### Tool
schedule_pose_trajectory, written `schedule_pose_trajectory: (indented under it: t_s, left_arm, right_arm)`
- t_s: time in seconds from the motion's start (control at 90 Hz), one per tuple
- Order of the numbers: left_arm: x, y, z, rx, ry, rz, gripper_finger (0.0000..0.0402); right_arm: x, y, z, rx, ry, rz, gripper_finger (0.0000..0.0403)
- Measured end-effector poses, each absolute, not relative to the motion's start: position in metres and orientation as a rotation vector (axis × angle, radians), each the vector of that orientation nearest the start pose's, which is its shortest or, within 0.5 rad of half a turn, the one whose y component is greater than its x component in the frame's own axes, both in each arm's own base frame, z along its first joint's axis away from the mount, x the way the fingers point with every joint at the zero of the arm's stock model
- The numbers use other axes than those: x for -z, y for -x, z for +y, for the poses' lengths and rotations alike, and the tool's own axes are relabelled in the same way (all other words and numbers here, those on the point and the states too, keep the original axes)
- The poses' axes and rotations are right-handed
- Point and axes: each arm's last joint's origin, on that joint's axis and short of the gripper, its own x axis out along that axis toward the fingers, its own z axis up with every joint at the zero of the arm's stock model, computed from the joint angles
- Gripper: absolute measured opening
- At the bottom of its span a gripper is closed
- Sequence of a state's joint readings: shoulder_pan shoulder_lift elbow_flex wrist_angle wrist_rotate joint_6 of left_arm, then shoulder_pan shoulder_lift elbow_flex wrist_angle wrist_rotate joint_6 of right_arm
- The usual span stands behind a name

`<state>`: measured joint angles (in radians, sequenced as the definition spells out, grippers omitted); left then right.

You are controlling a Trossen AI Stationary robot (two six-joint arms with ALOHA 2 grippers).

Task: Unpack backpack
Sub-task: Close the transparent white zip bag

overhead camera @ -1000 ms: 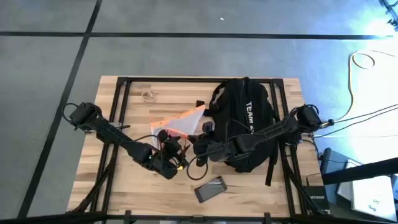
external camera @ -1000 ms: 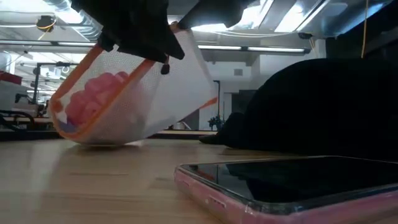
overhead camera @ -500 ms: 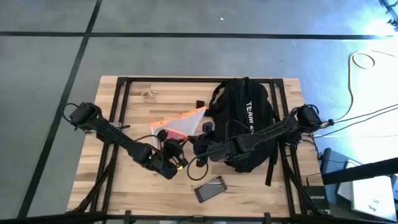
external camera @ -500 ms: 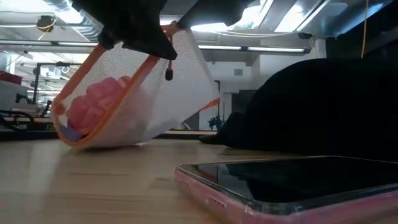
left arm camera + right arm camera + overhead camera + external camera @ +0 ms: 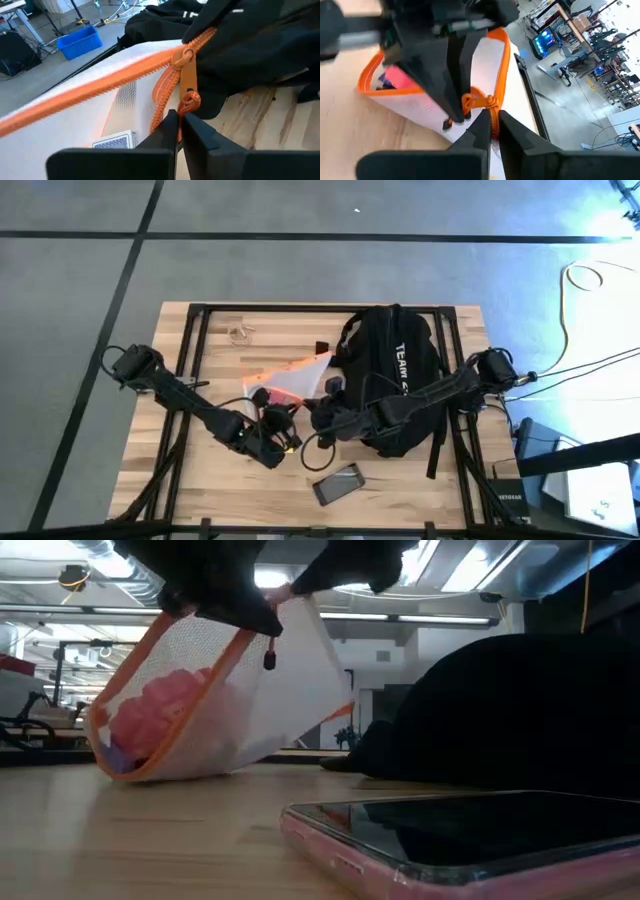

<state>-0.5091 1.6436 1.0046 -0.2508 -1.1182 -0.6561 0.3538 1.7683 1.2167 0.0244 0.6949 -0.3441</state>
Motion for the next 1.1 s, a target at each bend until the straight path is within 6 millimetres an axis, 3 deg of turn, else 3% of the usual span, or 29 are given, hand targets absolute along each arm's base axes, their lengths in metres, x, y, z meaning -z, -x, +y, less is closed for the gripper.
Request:
schedule_pose_trajectory:
  t_s: [0.389,1.1]
  left_arm:
    - [-0.196,-0.276,-0.134,-0.772,-0.015,0.467,0.0001]
    - [-0.195,-0.274,-0.135,-0.775,-0.018,0.473,0.0001]
  right_arm:
    - [-0.227,-0.364,0.114,0.242,0.604,0.652,0.0003]
    - [-0.217,-0.356,0.104,0.269,0.636,0.793,0.0003]
